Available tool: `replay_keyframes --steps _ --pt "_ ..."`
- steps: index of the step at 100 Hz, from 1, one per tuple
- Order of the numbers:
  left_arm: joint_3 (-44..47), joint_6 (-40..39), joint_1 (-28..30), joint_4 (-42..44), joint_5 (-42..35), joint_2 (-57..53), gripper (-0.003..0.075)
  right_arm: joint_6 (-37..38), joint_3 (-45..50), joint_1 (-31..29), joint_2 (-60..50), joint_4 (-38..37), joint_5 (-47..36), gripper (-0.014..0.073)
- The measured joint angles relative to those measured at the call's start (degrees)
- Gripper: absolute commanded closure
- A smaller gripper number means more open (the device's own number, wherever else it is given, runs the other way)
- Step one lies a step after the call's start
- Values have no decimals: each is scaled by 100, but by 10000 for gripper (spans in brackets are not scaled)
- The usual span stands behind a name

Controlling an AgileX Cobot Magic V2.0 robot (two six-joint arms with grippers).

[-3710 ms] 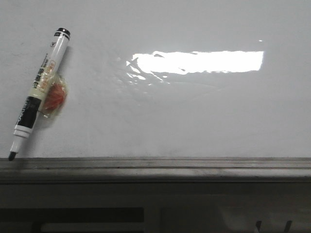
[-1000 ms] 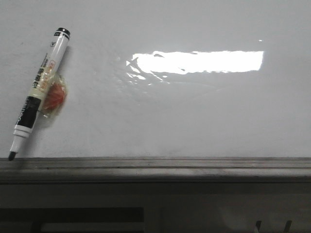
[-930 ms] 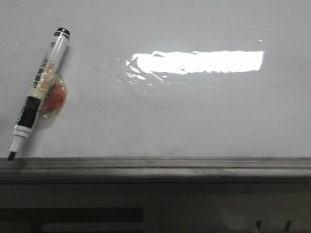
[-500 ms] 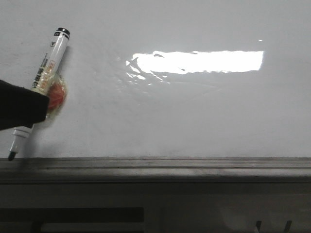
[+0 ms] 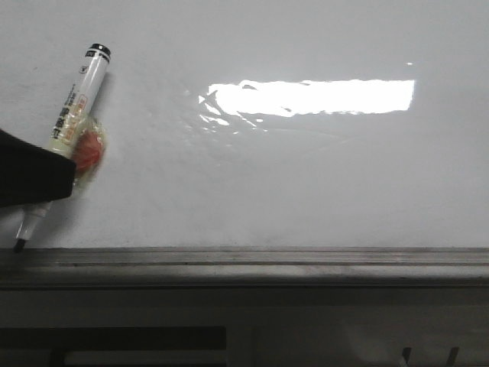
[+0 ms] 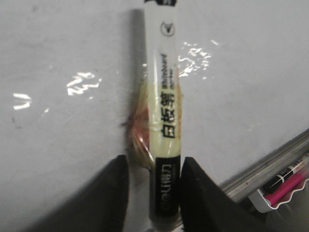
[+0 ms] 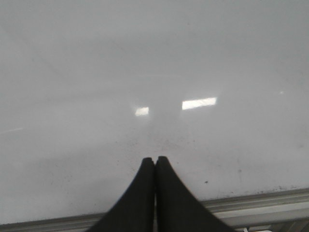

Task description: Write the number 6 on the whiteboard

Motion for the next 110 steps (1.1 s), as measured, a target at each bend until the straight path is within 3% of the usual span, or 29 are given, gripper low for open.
replay_keyframes --steps 3,22,46,85,110 --pt "0 0 0 -44 29 31 742 0 0 0 0 0 0 657" --pt "0 0 0 -121 40 129 741 0 -18 43 0 25 22 657" --pt "-61 0 0 -3 157 129 741 -14 -398 653 0 35 504 657" --pt "-912 0 -49 1748 1022 177 741 -435 -891 2317 89 189 1033 656" --pt "-1054 0 -914 3138 1150 180 741 -463 -1163 3564 1081 225 745 653"
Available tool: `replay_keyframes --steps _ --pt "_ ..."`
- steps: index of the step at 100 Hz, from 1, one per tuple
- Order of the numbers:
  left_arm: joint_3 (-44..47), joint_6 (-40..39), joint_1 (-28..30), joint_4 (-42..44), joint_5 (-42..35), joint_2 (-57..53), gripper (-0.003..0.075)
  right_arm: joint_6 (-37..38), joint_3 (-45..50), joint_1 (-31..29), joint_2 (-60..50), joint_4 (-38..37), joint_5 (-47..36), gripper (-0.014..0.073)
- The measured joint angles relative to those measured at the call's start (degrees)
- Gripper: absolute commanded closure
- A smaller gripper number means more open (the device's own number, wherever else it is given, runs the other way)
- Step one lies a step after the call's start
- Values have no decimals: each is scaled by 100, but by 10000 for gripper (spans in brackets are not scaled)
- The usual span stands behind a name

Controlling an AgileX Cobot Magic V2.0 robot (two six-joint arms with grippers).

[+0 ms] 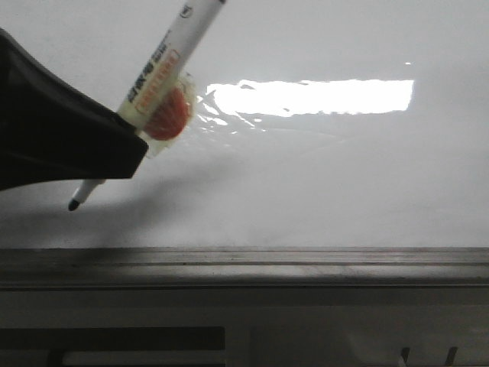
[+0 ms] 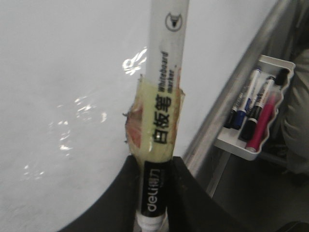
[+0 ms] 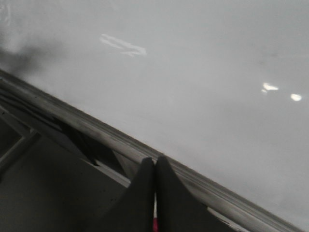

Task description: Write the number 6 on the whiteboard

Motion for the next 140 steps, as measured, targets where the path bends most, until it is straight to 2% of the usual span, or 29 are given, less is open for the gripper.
replay_keyframes --steps 13,19,24,36,41,46,67,89,94,98,101,105,108,118,122,127,140 --pt "0 0 -239 557 9 34 741 -17 -259 611 710 0 -300 650" --pt "0 0 -265 744 13 43 741 -17 -437 876 972 0 -442 608" --pt "0 0 -265 859 22 46 741 -17 -584 1113 1169 0 -549 532" --pt "0 0 -265 1093 -3 46 741 -26 -929 1723 1532 0 -822 249" --pt "0 0 -265 1140 -37 46 741 -26 -1033 1925 1654 0 -925 166" --pt "0 0 -265 1162 -81 46 741 -26 -1123 2094 1760 0 -1003 132" --pt "0 0 -265 1211 -171 46 741 -26 -1449 2478 2315 0 -1466 186" --pt "0 0 -265 1211 -213 46 741 -26 -1842 2489 3012 0 -1882 256" --pt "0 0 -265 1214 -213 46 741 -26 -1888 2489 3154 0 -1935 299" --pt "0 0 -265 1223 -213 46 741 -26 -1933 2489 3255 0 -1948 365" --pt "0 0 -265 1223 -213 46 741 -26 -1956 2489 3309 0 -1948 434" --pt "0 0 -265 1223 -213 46 741 -30 -1983 2489 3377 0 -1925 596" --pt "0 0 -265 1223 -213 46 741 -30 -1987 2489 3406 12 -1894 670" --pt "0 51 -265 1265 -171 56 737 -30 -2018 2489 3443 117 -1841 654" --pt "0 62 -265 1268 -171 56 711 -30 -2018 2489 3451 141 -1841 654" --pt "0 62 -265 1268 -171 56 637 -30 -2018 2489 3451 155 -1841 654" --pt "0 62 -265 1207 -215 56 295 -30 -2018 2489 3451 162 -1833 658"
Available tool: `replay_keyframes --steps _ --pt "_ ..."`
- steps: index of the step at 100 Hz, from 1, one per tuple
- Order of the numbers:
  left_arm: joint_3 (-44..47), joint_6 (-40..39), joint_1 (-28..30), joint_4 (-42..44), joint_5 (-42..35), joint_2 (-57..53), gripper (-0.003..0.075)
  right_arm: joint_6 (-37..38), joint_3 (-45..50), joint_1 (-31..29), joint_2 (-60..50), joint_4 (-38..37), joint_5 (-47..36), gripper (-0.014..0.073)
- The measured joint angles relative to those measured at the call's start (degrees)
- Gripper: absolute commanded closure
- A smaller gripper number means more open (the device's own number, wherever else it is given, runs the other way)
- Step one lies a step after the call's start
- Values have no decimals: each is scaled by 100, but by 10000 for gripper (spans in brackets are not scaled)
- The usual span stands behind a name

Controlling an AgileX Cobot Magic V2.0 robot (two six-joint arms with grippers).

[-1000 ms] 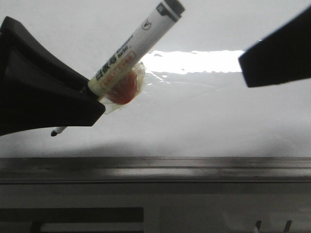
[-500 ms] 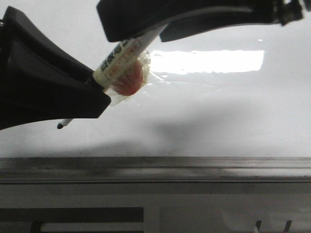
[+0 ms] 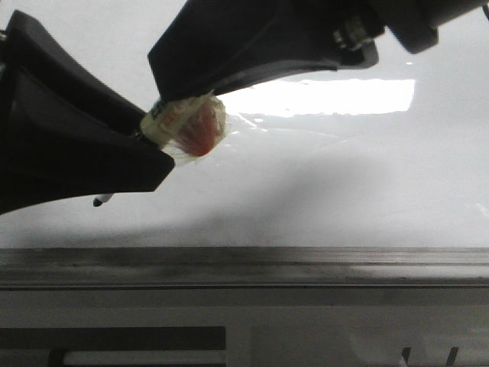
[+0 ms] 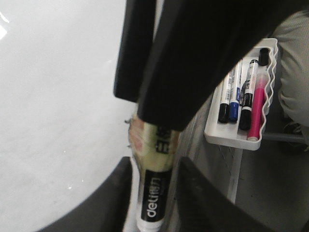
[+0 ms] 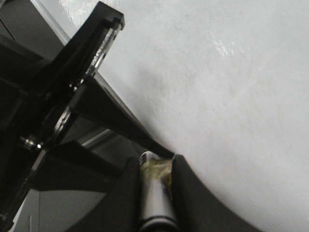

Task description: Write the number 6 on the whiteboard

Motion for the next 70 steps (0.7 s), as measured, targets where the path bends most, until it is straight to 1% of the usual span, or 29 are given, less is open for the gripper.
replay_keyframes --steps 4,7,10,22,35,43,56,70 --pt "0 -13 0 -61 -16 0 223 0 0 0 14 0 0 658" --pt "0 -13 0 -142 -24 0 197 0 0 0 14 0 0 658" --pt "0 -13 0 -212 -24 -27 188 0 0 0 14 0 0 658" --pt "0 -13 0 -635 44 -315 207 0 0 0 14 62 0 658" --pt "0 -22 26 -1223 401 -934 230 0 0 -47 -66 105 114 658" --pt "0 -22 110 -1389 468 -1341 249 0 -7 -179 -257 198 143 658" --pt "0 -22 467 -1494 468 -1755 318 0 -193 -454 -451 328 375 658" --pt "0 -22 1090 -1618 468 -1833 323 0 -543 -791 -454 331 667 658"
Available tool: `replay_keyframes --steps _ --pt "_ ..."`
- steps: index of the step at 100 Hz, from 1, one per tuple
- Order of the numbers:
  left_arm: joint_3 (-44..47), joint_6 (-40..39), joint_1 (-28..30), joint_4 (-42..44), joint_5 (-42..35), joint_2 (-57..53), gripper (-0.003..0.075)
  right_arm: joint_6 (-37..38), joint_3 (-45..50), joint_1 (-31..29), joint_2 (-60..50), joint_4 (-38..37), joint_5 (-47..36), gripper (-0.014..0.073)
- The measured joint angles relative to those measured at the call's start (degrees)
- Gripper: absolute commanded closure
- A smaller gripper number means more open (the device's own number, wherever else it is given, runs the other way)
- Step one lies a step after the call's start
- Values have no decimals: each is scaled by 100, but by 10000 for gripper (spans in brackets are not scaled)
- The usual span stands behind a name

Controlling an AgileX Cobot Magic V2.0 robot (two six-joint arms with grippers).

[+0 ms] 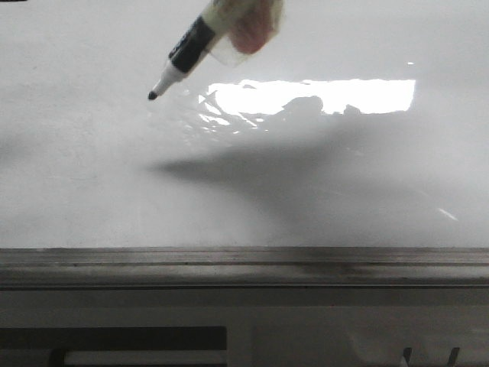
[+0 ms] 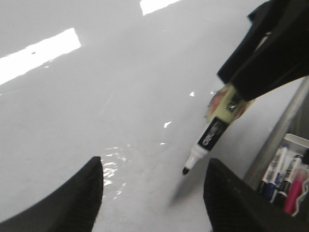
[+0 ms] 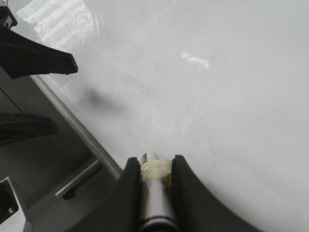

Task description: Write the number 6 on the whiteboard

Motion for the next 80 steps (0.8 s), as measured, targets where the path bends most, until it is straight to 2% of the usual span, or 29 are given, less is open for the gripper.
replay_keyframes --steps 20,49,65,80 --pt "0 0 589 -102 -157 0 323 0 -402 -418 194 -33 82 658" --pt "0 0 627 -115 -252 0 323 0 -808 -890 664 -54 101 658" --pt "0 0 627 -124 -255 0 323 0 -821 -853 840 -12 240 658" --pt "0 0 627 -124 -278 0 323 10 -534 -504 996 159 361 658"
